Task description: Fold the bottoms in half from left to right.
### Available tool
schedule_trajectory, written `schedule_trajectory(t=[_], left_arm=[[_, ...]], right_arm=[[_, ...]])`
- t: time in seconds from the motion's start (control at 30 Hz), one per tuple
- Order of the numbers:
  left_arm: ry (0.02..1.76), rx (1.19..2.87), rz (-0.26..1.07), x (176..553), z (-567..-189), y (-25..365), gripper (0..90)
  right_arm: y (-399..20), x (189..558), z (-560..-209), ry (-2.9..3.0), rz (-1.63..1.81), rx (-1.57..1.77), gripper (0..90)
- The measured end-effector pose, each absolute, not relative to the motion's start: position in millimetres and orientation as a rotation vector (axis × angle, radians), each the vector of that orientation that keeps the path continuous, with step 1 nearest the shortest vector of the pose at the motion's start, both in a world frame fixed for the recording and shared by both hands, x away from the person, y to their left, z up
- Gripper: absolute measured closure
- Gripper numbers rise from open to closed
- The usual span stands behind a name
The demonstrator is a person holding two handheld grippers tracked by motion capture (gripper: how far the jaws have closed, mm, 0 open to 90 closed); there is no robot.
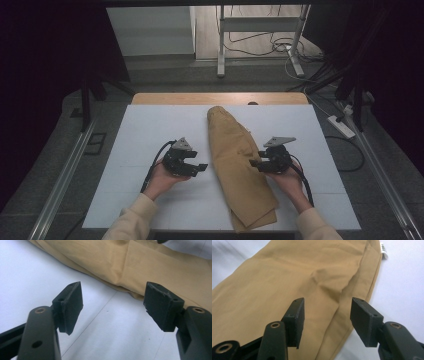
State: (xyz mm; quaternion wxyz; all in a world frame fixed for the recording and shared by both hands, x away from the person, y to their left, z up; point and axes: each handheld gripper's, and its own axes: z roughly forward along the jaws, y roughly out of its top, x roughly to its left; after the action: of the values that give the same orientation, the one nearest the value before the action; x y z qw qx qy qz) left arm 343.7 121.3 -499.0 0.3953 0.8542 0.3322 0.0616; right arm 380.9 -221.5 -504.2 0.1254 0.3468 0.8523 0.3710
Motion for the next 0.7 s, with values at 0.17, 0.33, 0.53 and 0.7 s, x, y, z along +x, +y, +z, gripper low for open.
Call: schedule_trajectory(t=[0.17,0.33,0.53,0.7], left_arm=[[0.851,2.168,0.149,344.8,-501.5,122.1,30.9],[0.853,2.164,0.153,344.9,-501.4,123.8,30.8],[0.862,2.161,0.154,345.8,-502.7,124.6,30.4],[0.861,2.161,0.150,346.4,-502.7,126.2,30.4]], right_arm=[[-215.0,395.2,-506.6,2.487,1.066,0.998,47.2],[-209.8,406.5,-509.9,2.506,1.074,1.008,53.3],[-203.1,411.6,-516.3,2.542,1.031,0.987,68.3],[-204.0,409.9,-515.4,2.549,1.025,0.957,84.6]])
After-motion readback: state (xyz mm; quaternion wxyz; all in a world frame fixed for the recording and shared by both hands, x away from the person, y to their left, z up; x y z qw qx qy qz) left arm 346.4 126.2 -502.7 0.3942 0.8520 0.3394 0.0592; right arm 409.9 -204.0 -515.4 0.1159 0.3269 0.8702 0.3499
